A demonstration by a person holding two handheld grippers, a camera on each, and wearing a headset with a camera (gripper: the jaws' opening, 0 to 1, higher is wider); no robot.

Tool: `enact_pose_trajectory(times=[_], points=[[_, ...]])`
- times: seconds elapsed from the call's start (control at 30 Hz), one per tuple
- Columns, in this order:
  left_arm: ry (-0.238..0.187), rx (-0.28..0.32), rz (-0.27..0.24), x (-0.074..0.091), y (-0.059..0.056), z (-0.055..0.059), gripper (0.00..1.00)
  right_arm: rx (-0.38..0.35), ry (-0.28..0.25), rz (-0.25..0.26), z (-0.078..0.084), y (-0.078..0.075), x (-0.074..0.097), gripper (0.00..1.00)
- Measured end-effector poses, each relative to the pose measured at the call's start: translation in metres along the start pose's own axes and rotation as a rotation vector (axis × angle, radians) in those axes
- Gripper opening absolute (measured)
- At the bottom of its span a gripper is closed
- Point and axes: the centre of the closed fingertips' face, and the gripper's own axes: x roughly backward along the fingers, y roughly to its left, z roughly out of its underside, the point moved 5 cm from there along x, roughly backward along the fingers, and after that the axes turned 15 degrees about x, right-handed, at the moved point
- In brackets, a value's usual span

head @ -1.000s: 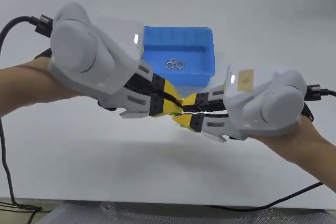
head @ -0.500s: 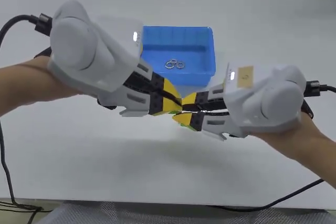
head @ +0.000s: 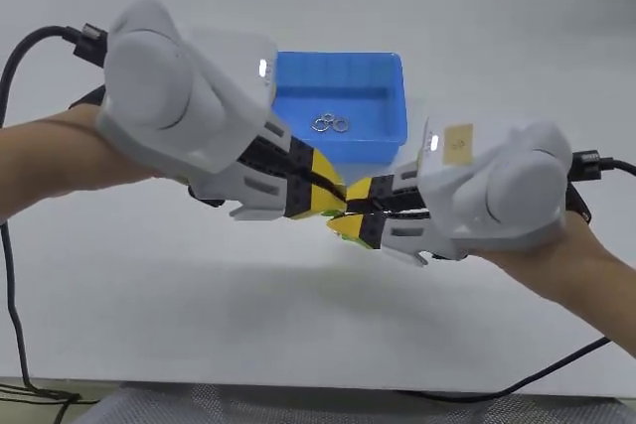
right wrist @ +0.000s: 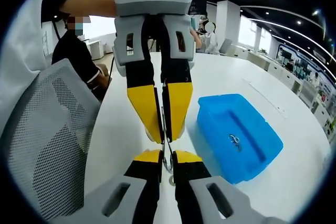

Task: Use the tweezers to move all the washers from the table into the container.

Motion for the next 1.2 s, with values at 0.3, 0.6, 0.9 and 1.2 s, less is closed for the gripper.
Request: enact_pose_trajectory(times=[0.3,0.6,0.9,1.2], points=[[0.01,-0.006,-0.008,0.01,-0.009,-0.002,0.07,0.018,-0.01,-0.006,-0.012,0.005,0.001,0.09],[0.0,-0.035,-0.045,0.026,-0.014,-0.01,0.07,0.052,-0.023,0.013,-0.03,0.001,0.006,0.09],[-0.012,-0.064,-0.057,0.042,-0.01,-0.024,0.07,0.109,-0.046,0.031,-0.046,-0.011,0.012,0.08],[-0.036,-0.108,-0.081,0.057,0.001,-0.041,0.07,0.164,-0.046,0.072,-0.062,-0.034,0.02,0.08]])
